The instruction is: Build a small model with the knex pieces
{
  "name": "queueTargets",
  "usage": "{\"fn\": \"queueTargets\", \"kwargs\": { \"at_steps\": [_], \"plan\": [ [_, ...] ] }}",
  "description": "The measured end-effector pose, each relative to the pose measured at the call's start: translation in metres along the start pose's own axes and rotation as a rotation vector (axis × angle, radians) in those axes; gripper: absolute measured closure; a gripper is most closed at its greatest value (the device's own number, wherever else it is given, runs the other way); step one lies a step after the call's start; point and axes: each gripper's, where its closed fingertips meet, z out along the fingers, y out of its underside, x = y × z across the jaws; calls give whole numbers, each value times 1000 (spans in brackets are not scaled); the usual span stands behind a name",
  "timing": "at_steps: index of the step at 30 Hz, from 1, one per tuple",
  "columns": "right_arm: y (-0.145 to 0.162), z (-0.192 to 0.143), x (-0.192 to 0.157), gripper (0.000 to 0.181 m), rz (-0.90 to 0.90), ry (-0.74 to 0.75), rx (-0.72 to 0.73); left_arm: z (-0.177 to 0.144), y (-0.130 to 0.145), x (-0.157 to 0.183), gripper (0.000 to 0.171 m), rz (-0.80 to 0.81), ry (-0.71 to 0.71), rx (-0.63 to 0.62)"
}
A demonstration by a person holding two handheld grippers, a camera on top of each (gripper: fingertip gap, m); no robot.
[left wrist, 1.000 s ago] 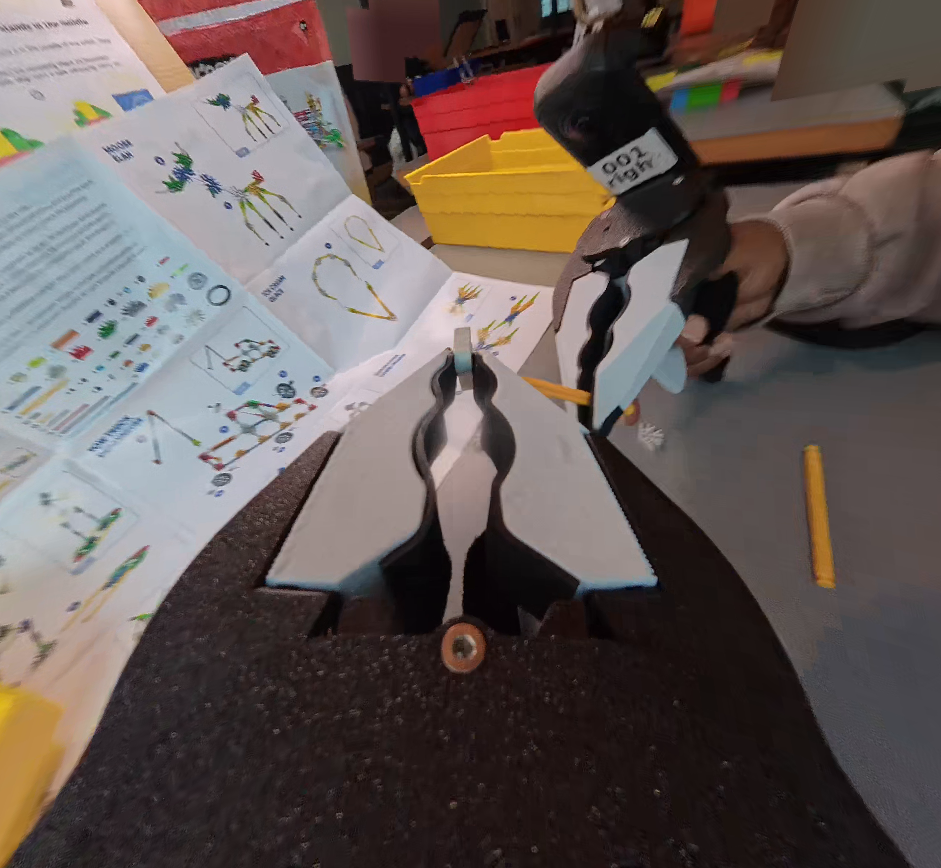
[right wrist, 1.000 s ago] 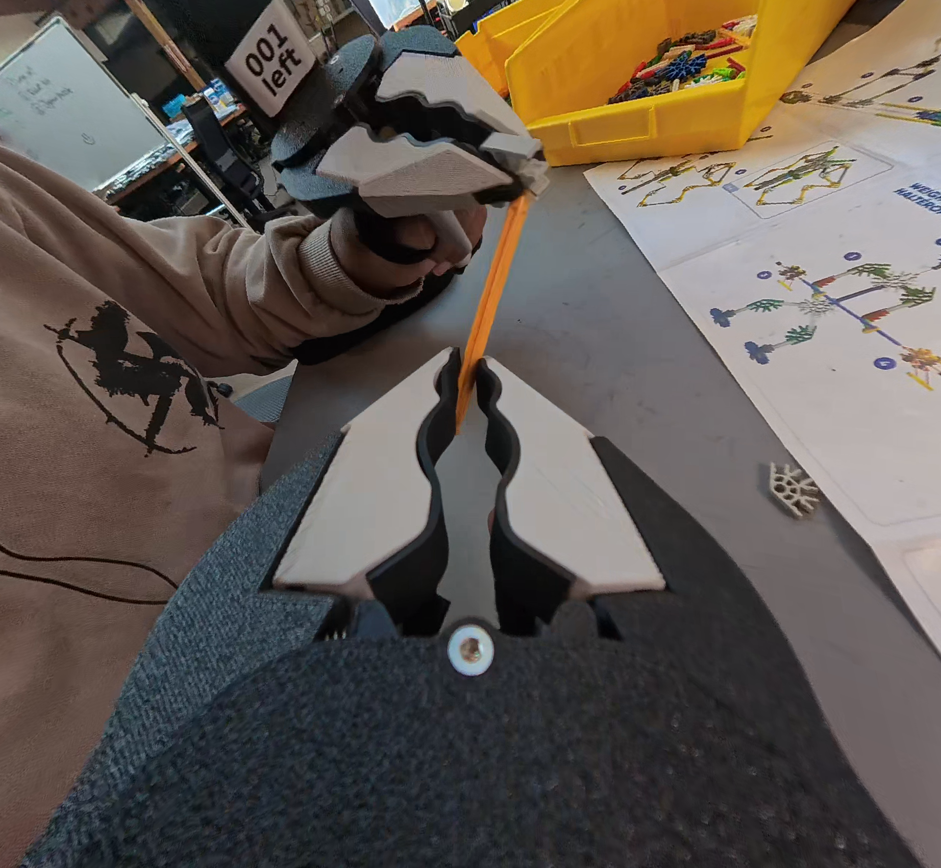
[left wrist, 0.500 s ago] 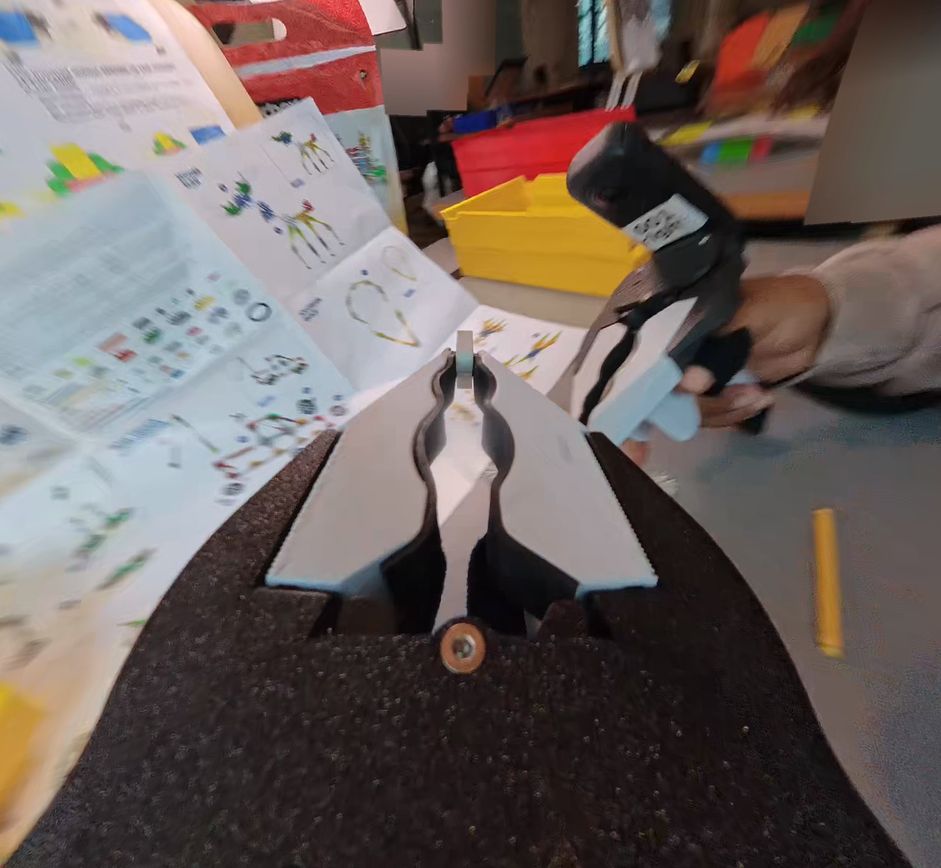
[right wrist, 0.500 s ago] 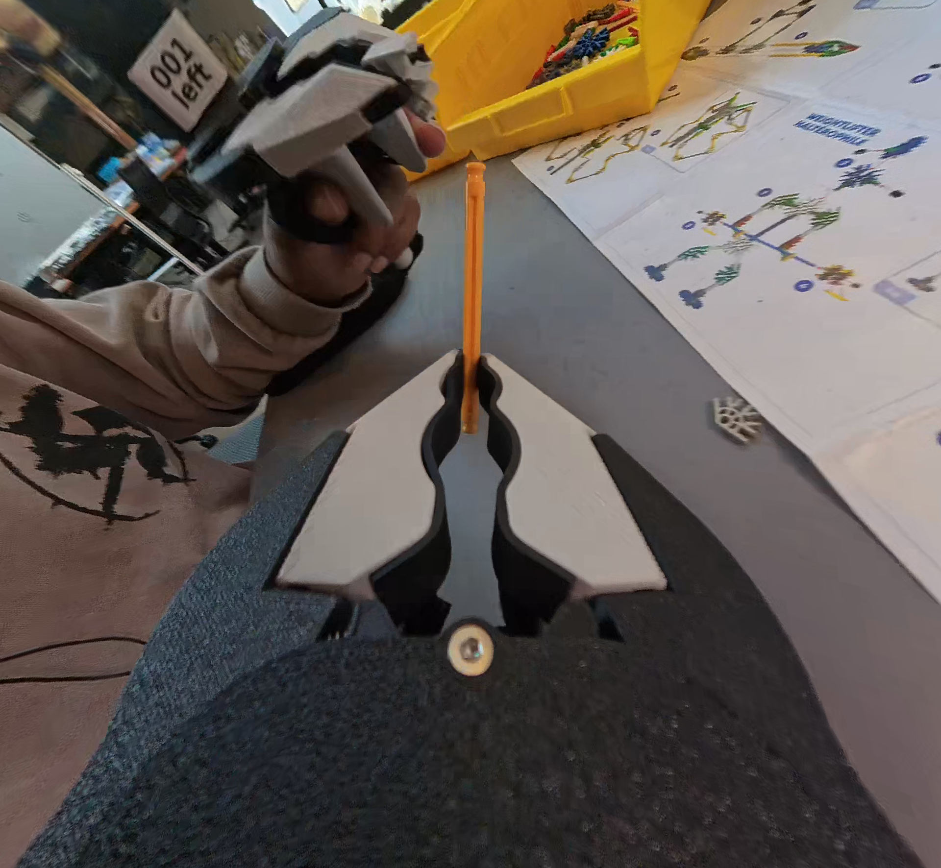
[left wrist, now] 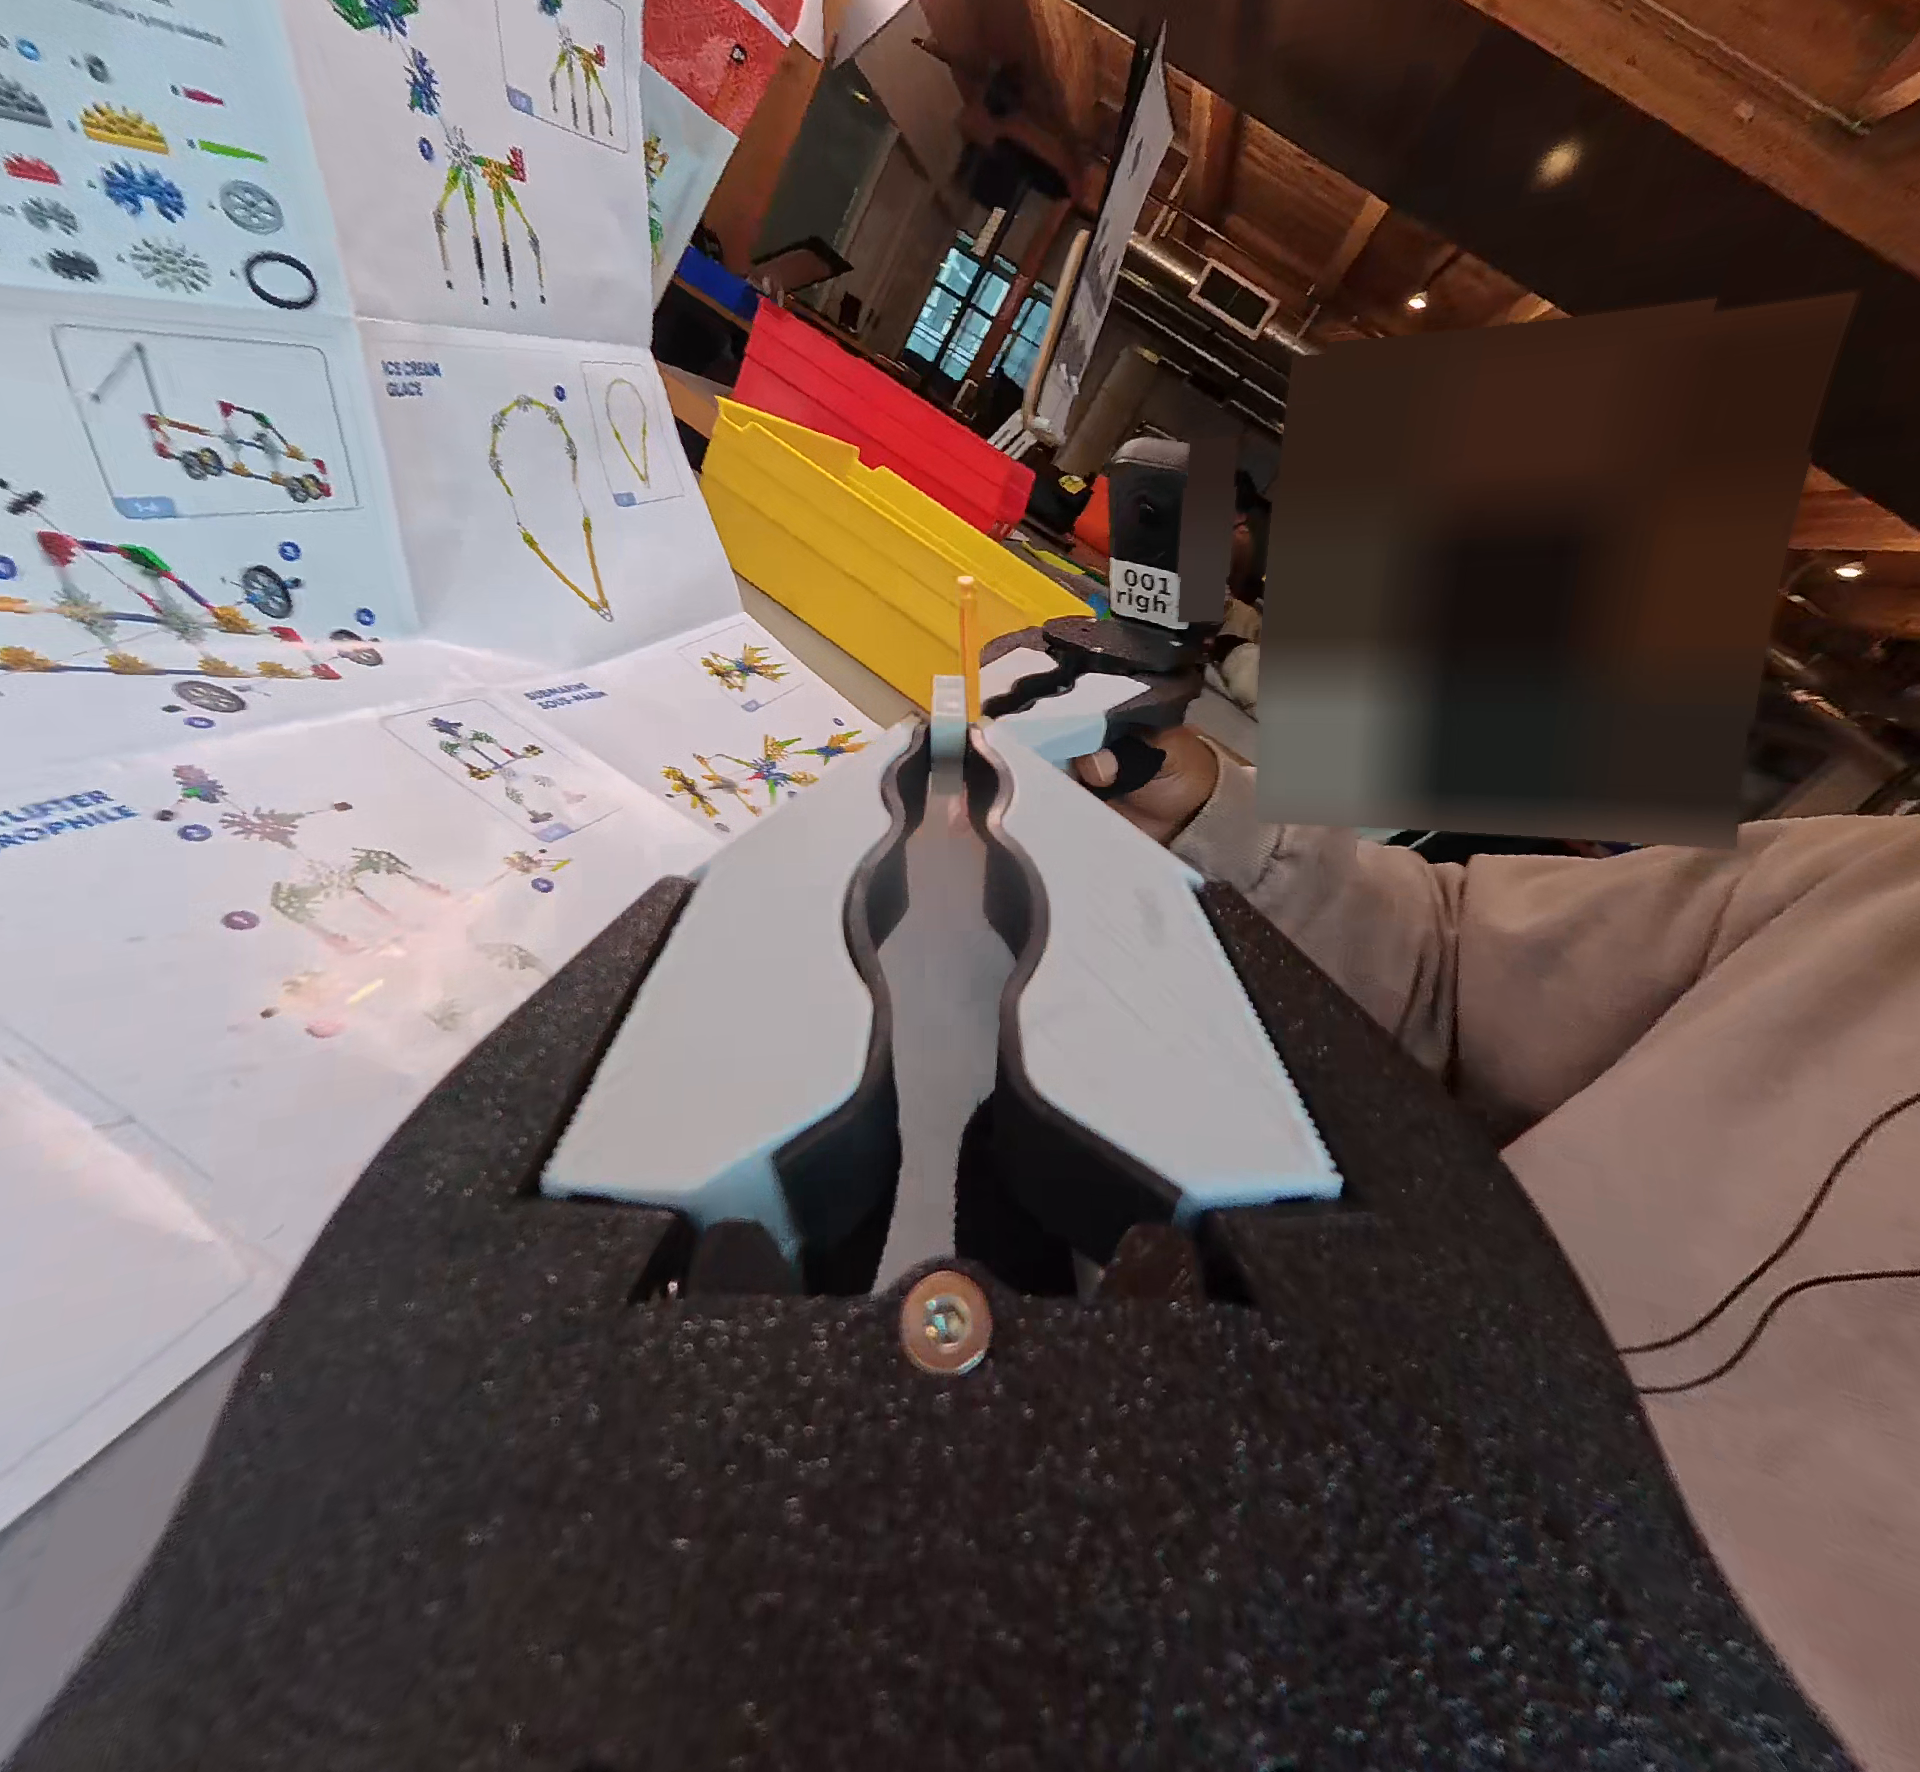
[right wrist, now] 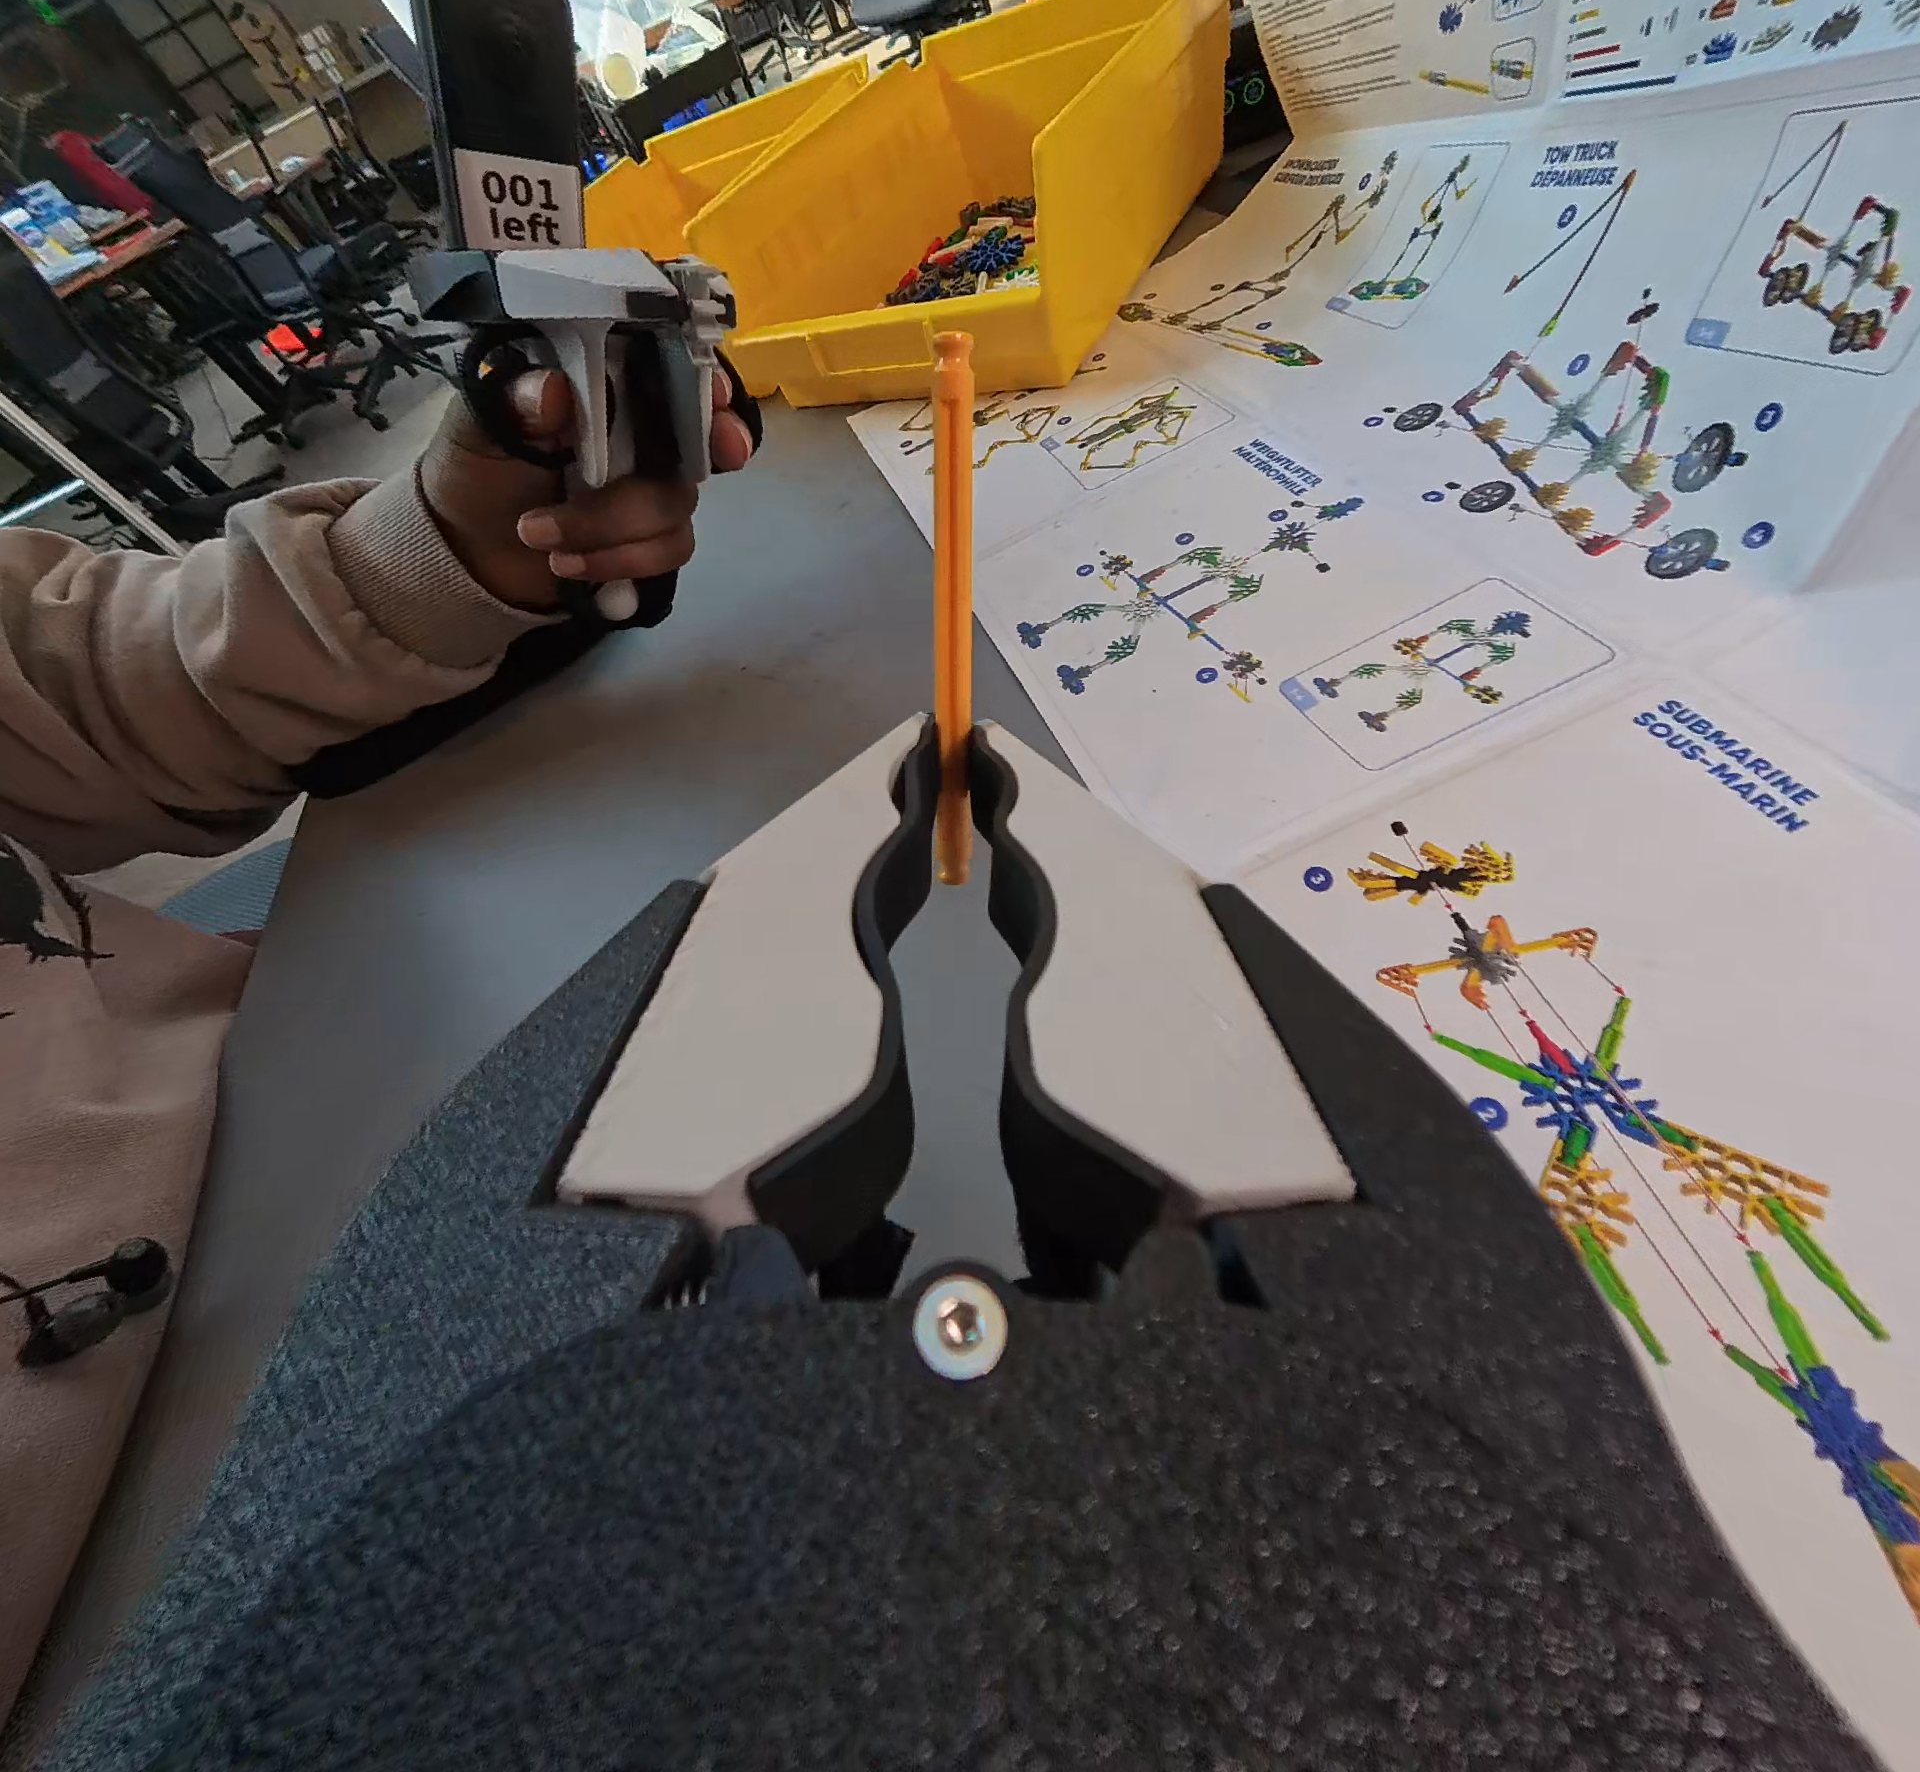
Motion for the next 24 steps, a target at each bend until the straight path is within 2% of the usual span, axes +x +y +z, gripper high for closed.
{"fn": "queueTargets", "kwargs": {
  "at_steps": [2,4,5,7,9,10,12,14,15,16,17,19,22,24],
  "plan": [
    [-3,-3,2,178,-22,15,9,-10,-11,-15,166,118,-136,10],
    [-7,-7,5,178,-41,35,24,-38,-39,-38,165,291,-379,17],
    [-7,-8,8,178,-46,48,27,-63,-61,-48,165,373,-530,36],
    [-8,-12,16,178,-44,73,32,-138,-113,-59,165,501,-858,112],
    [-10,-15,19,178,-26,74,46,-233,-145,-72,166,547,-1189,71],
    [-12,-16,19,178,-17,71,56,-279,-149,-80,166,508,-1321,13],
    [-14,-17,17,178,-10,57,63,-352,-134,-99,161,343,-1475,-122],
    [-12,-14,16,178,-15,51,50,-388,-112,-110,137,238,-1538,-223],
    [-9,-13,15,178,-19,51,38,-388,-108,-110,120,254,-1525,-218],
    [-6,-10,14,178,-27,46,25,-371,-107,-105,112,299,-1451,-186],
    [-4,-8,11,178,-39,38,16,-341,-106,-96,112,343,-1333,-133],
    [0,-3,5,178,-76,29,-7,-262,-94,-72,114,369,-1034,-66],
    [5,6,-11,178,-157,-2,-33,-136,-44,-35,114,295,-581,-157],
    [7,13,-24,178,-200,-27,-41,-65,-10,-2,119,221,-294,-190]
  ]
}}
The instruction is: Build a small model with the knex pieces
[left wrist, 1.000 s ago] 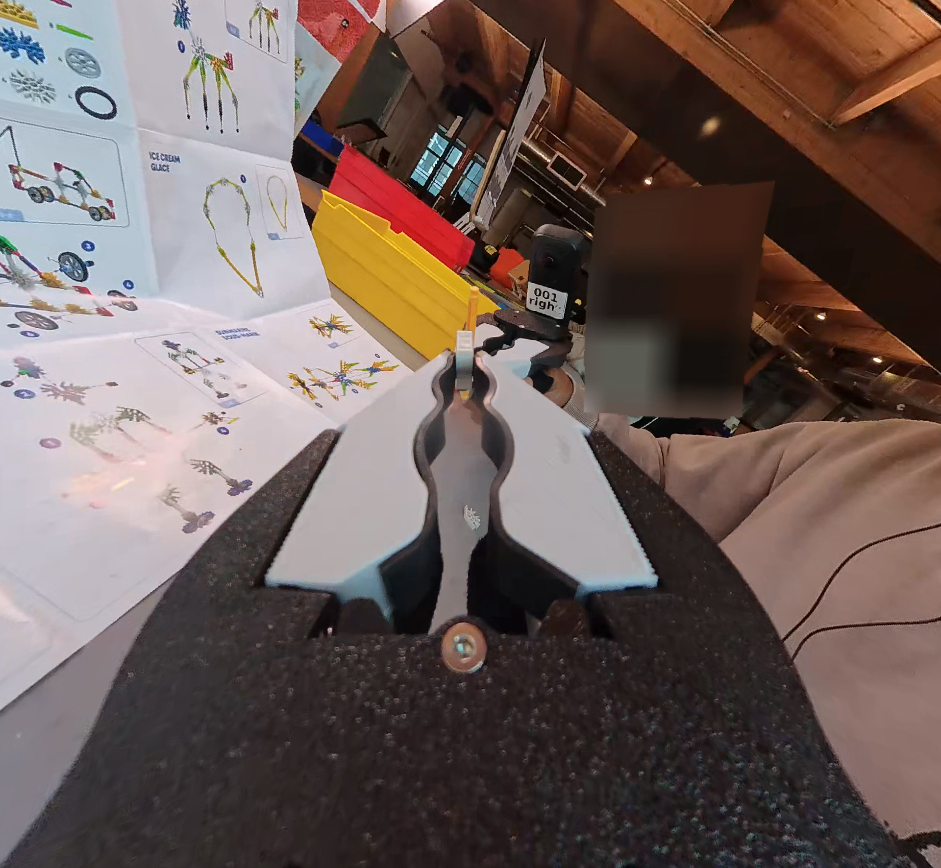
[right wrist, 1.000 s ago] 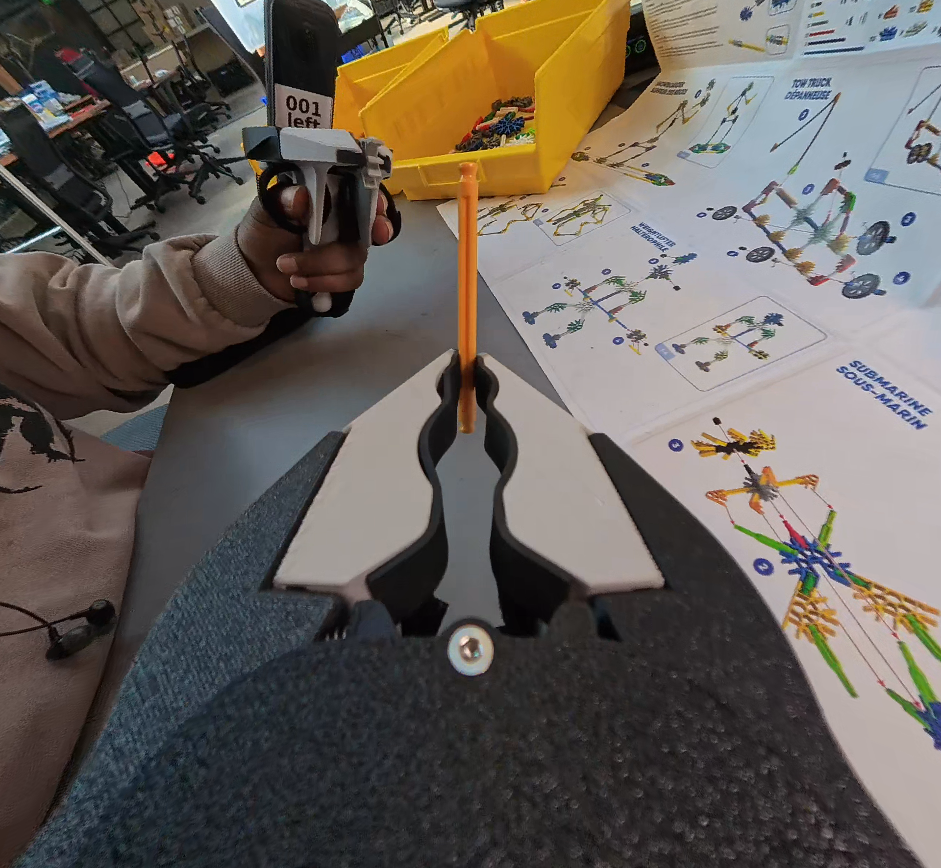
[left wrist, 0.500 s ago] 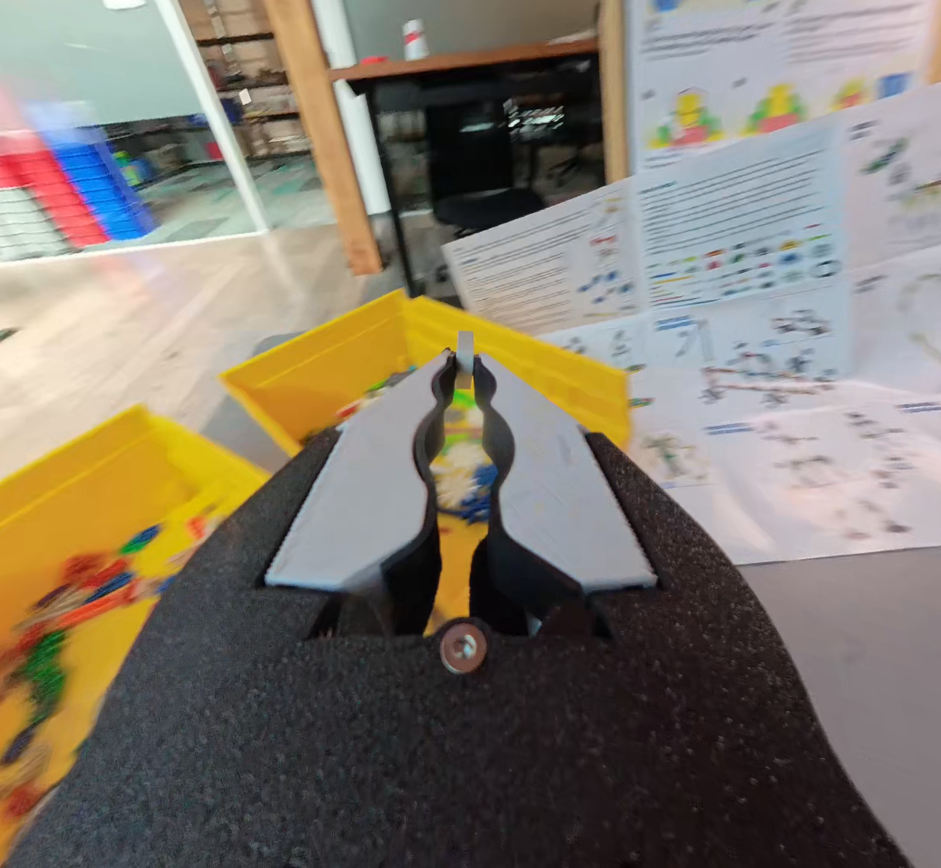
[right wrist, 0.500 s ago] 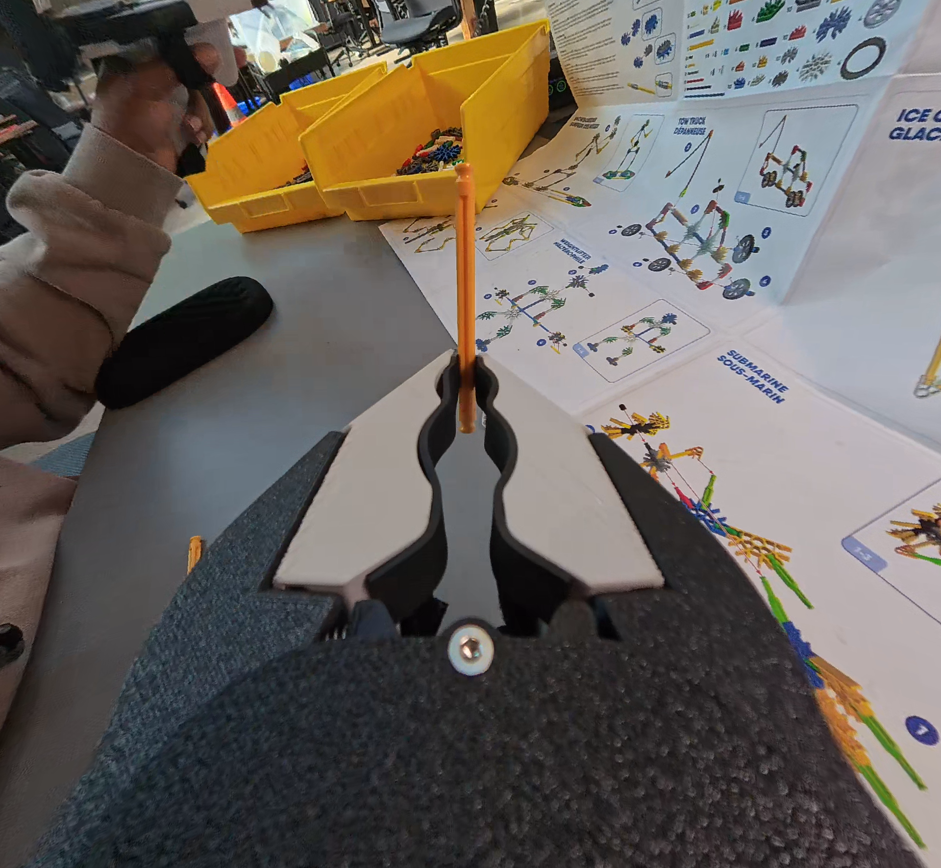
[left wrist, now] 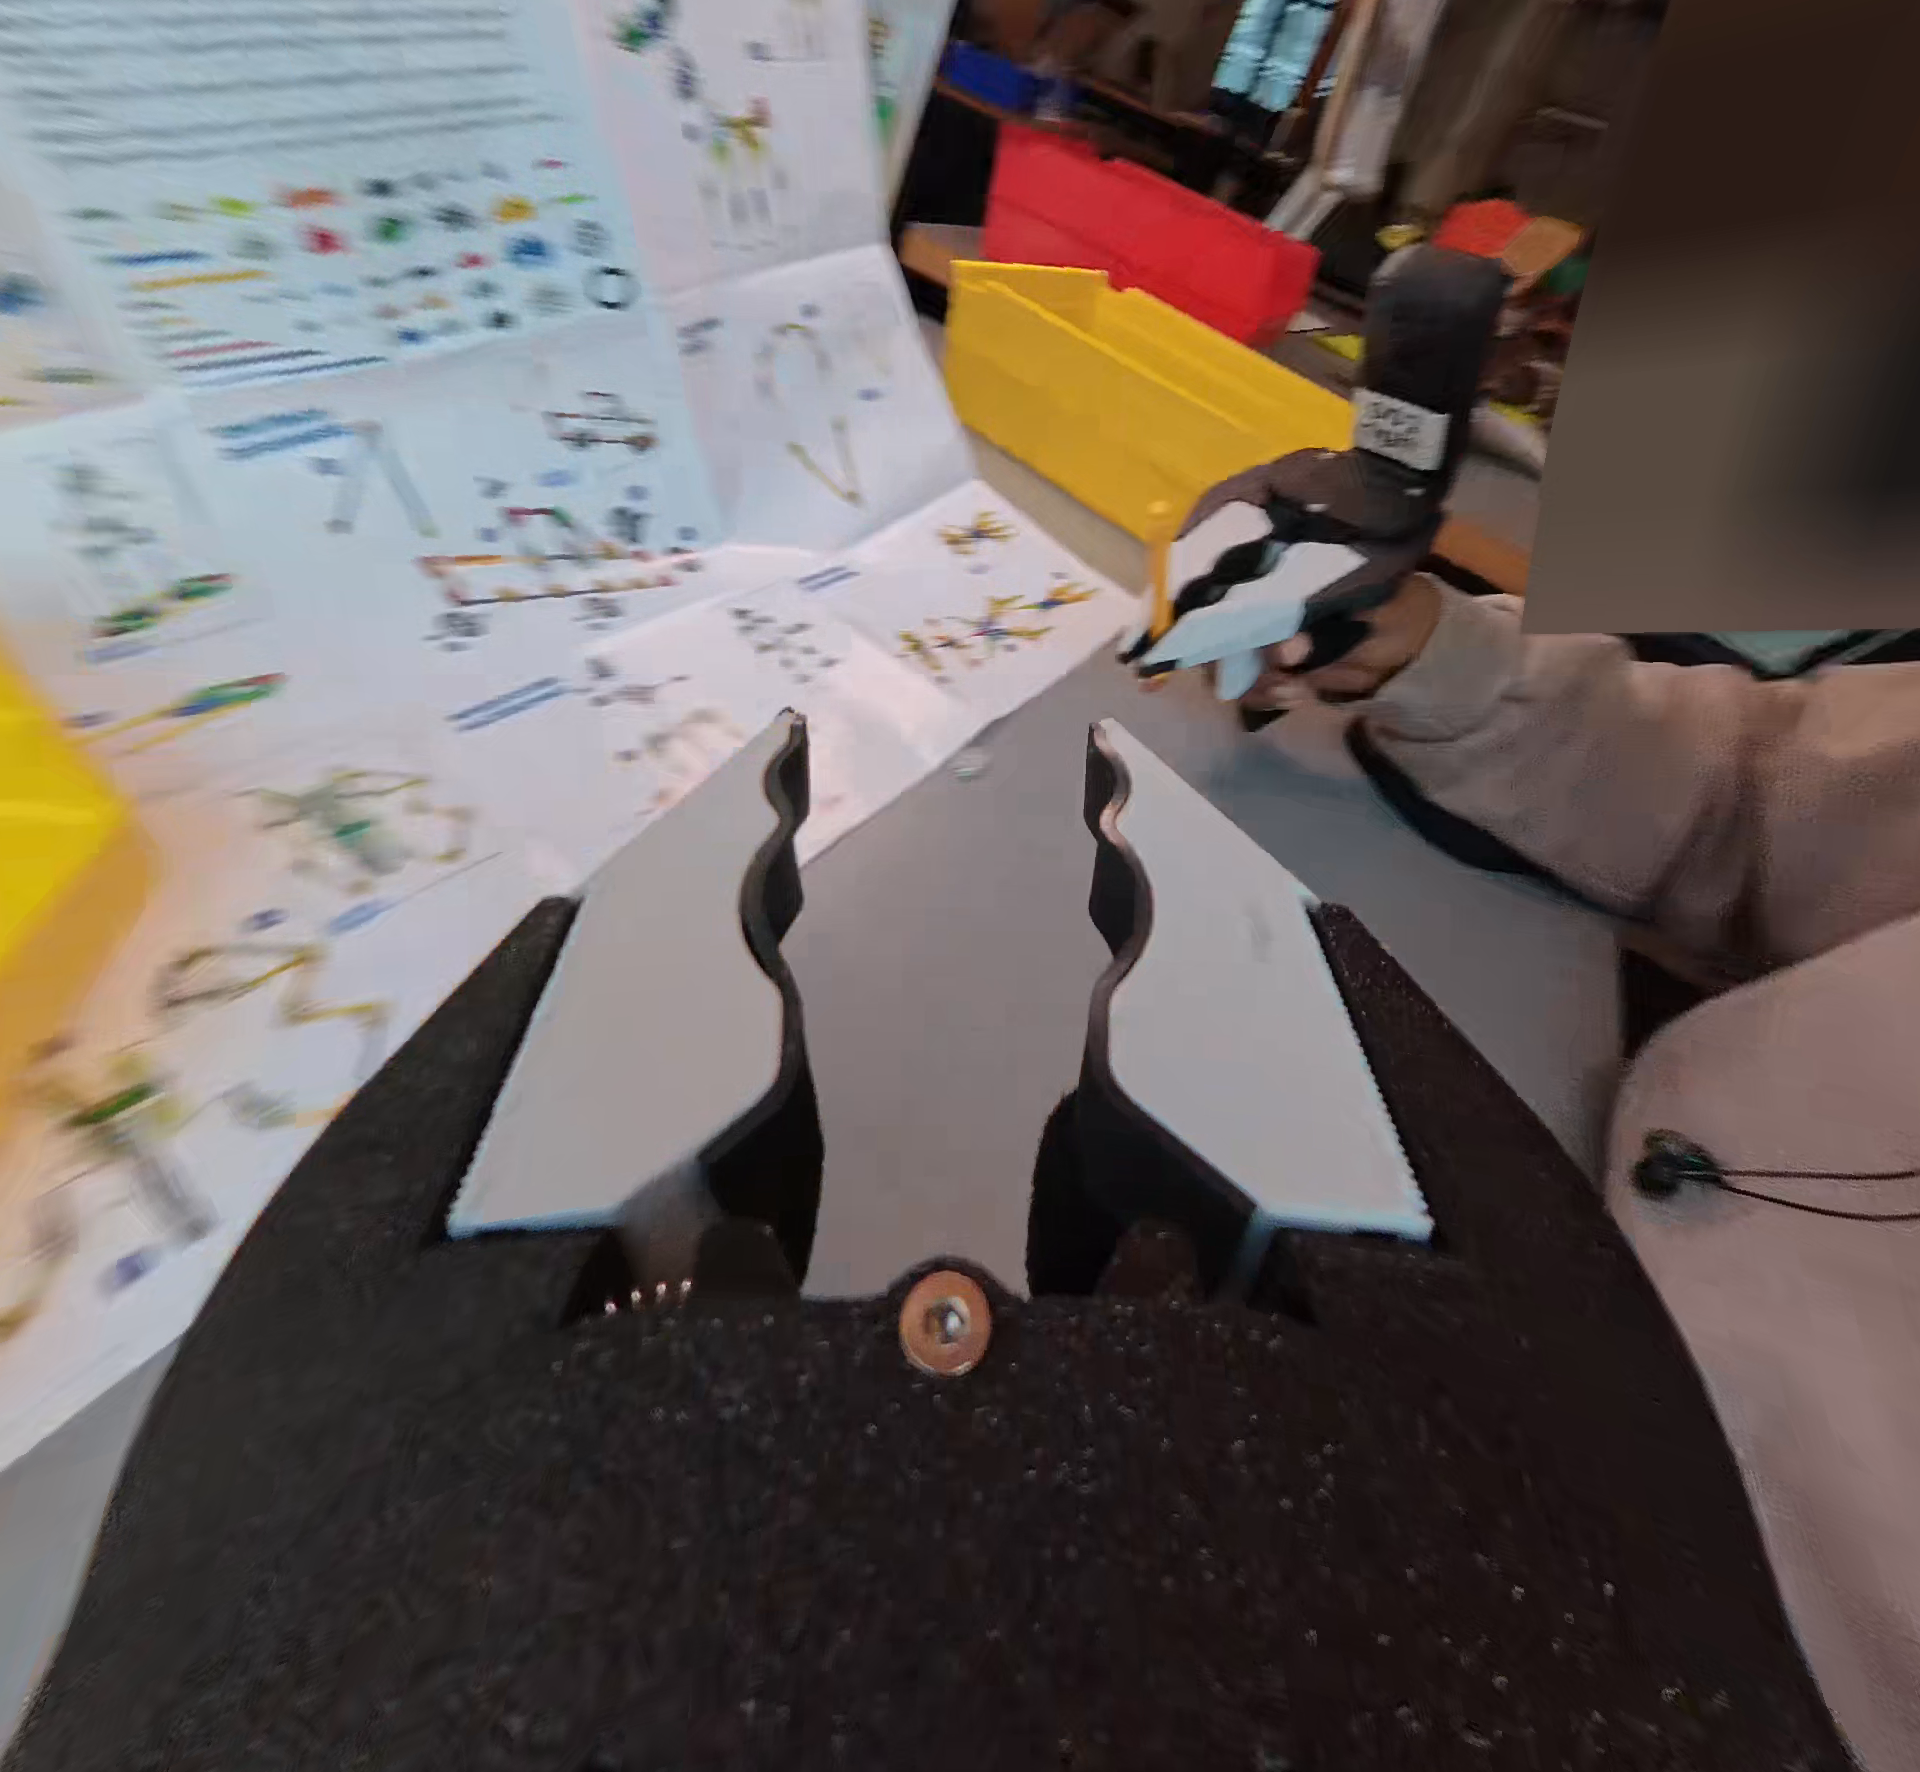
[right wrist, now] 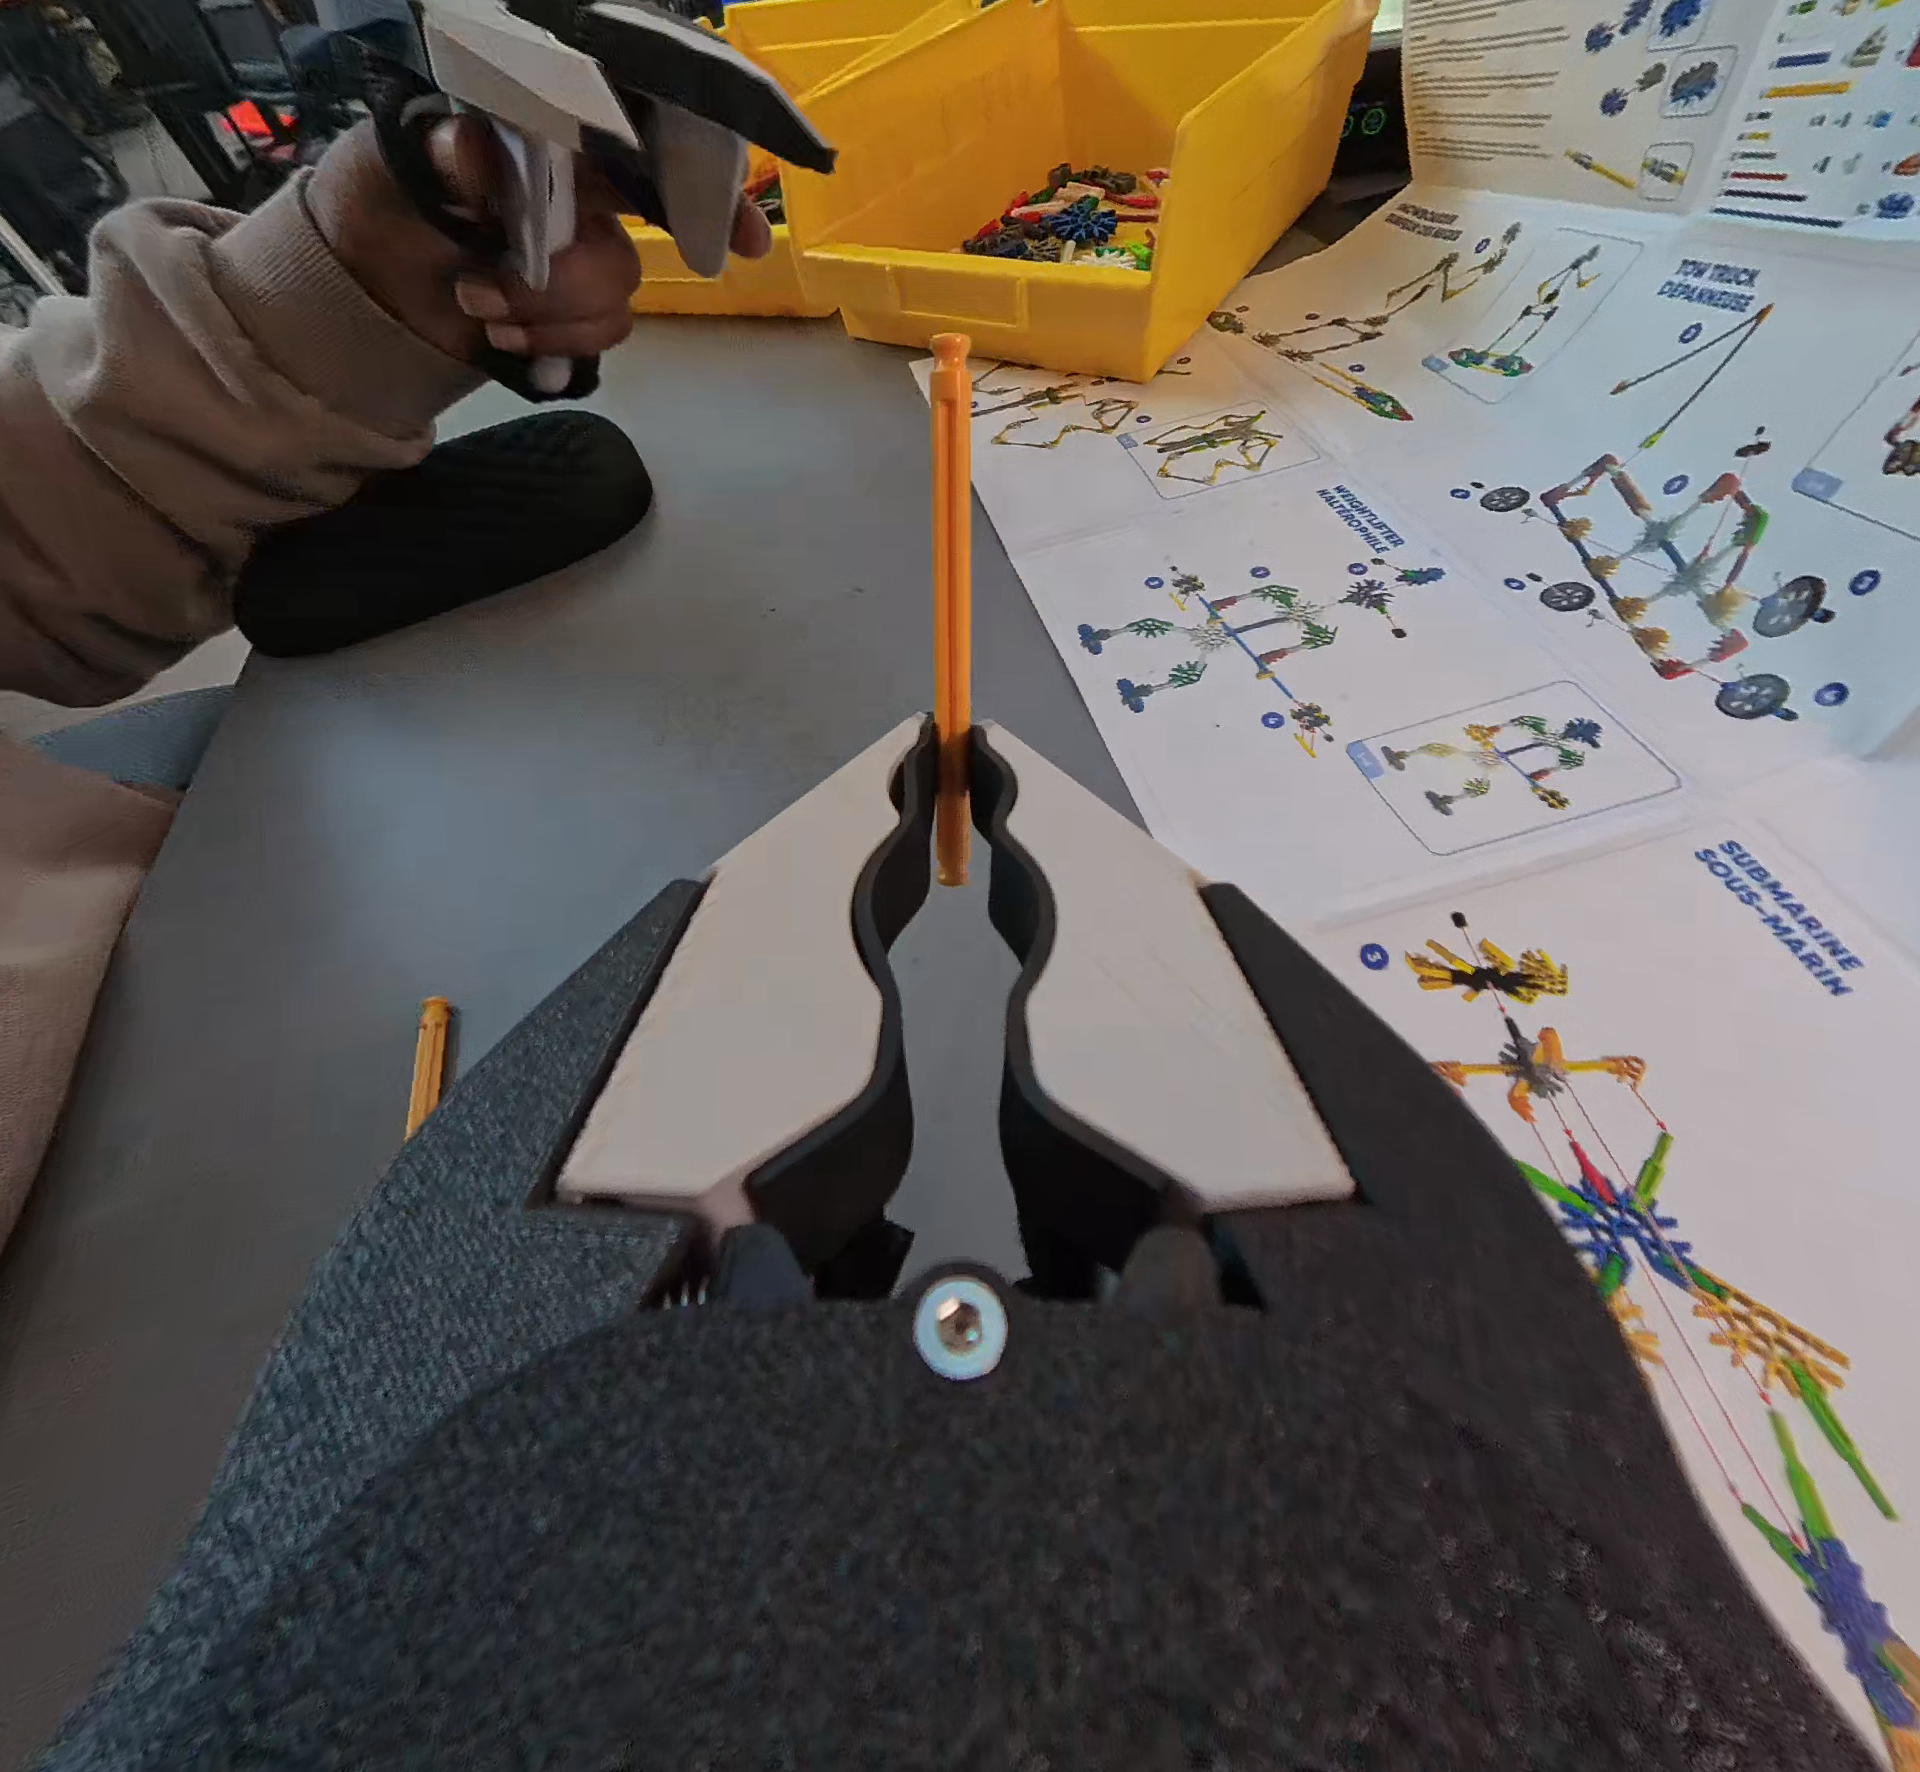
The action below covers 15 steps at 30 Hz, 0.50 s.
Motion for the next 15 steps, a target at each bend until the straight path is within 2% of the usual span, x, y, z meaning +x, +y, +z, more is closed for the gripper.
{"fn": "queueTargets", "kwargs": {
  "at_steps": [2,5,7,8,9,11,12,13,15],
  "plan": [
    [-3,7,-17,178,-35,-33,7,48,11,44,124,-46,187,-20],
    [-9,15,-40,178,-66,-79,20,93,17,82,130,-50,298,-36],
    [-12,17,-47,178,-57,-87,25,103,12,95,166,-21,337,-26],
    [-15,16,-45,178,-40,-77,39,103,9,96,166,12,332,-28],
    [-19,12,-38,174,-23,-39,50,102,5,91,166,68,287,-39],
    [-21,1,-25,148,-27,3,21,85,-19,58,166,184,107,-26],
    [-19,-6,-23,139,-47,-2,-23,70,-33,26,167,227,-41,-44],
    [-14,-13,-30,139,-82,-53,-84,49,-43,-15,167,290,-227,-106],
    [9,-30,-72,144,-150,-293,-249,-7,-42,-107,166,369,-609,-352]
  ]
}}
